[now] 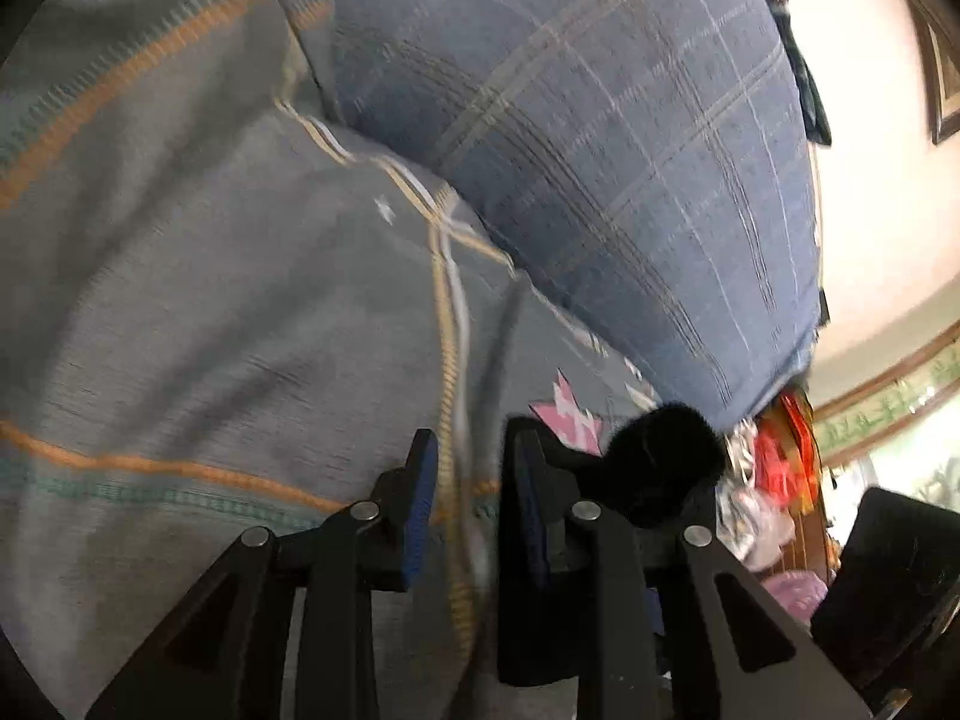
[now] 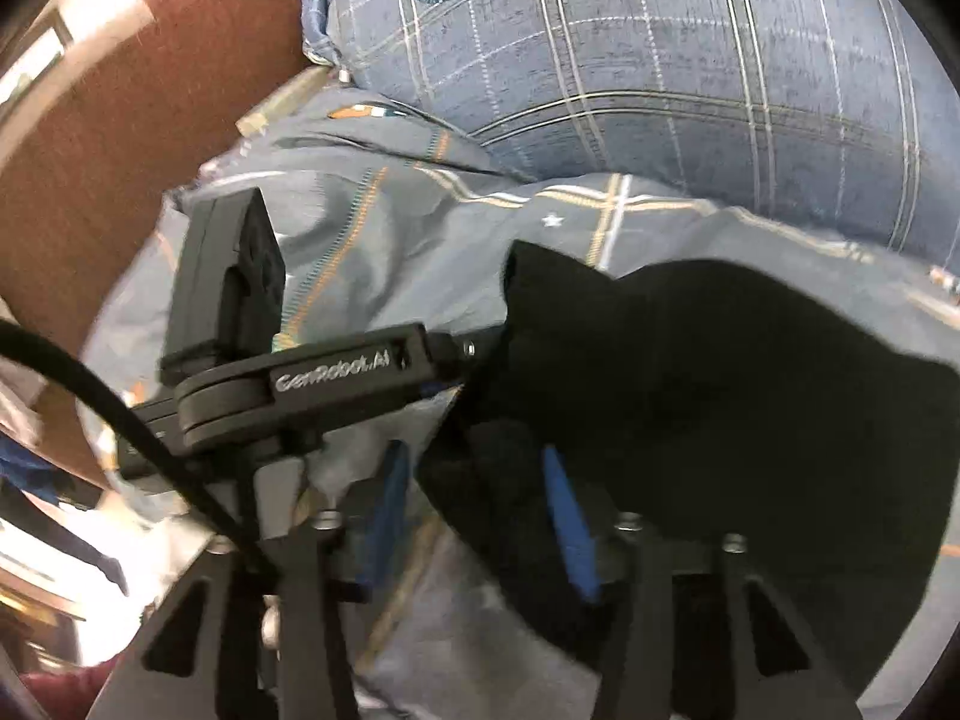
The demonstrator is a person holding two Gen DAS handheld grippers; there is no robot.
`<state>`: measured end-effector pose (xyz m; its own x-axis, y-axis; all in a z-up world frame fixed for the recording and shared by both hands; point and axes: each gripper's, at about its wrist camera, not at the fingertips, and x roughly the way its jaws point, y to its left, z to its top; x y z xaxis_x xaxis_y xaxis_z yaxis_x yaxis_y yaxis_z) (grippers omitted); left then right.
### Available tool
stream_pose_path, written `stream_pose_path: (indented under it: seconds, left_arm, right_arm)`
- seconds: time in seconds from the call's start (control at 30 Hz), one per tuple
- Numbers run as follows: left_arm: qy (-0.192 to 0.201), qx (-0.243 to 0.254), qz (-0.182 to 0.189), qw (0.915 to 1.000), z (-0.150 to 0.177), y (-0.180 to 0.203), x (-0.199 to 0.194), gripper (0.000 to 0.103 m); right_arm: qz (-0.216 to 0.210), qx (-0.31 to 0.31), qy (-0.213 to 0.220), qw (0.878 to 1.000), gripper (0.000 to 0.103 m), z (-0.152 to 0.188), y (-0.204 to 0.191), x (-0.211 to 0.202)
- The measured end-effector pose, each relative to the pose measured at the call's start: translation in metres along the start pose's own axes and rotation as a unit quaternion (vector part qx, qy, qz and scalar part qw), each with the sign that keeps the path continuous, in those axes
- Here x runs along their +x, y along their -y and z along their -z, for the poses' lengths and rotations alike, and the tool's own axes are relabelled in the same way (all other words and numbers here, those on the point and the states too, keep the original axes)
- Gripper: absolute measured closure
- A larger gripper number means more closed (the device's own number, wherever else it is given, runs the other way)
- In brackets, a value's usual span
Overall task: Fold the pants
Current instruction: 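Grasp the bundle with the left gripper while the right gripper folds its end over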
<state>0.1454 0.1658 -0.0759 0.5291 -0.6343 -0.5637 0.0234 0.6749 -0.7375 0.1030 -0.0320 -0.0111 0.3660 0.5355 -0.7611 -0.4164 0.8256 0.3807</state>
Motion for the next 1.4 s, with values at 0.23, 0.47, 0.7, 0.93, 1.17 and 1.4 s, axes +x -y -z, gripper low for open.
stream_pose_path:
  seconds: [0.23,0.47,0.7,0.93,1.17,1.4]
  left_arm:
    - [0.039,-0.001,-0.001,0.9992,-0.006,0.001,-0.033,0.074]
    - [-0.008,0.037,0.026,0.9989,0.005,0.021,-0.018,0.073]
    - [-0.083,0.067,-0.022,0.994,0.024,0.03,0.016,0.074]
    - [-0.094,0.057,-0.001,0.9939,0.025,0.026,0.019,0.072]
    - [-0.092,0.039,0.018,0.9948,0.023,0.021,0.023,0.061]
    - [-0.08,0.049,0.022,0.9954,0.029,0.027,0.034,0.043]
  right_arm:
    - [-0.045,0.021,0.056,0.997,0.045,-0.017,-0.001,-0.054]
    - [0.04,0.081,0.023,0.996,0.09,-0.057,0.03,-0.012]
    - [-0.035,0.162,-0.087,0.982,0.094,-0.055,0.063,0.073]
    - [-0.071,0.187,0.014,0.98,0.067,-0.052,0.081,0.001]
    - [0.045,0.182,0.091,0.978,0.028,-0.003,0.119,-0.093]
    - [0.023,0.254,0.055,0.965,0.024,0.036,0.181,-0.069]
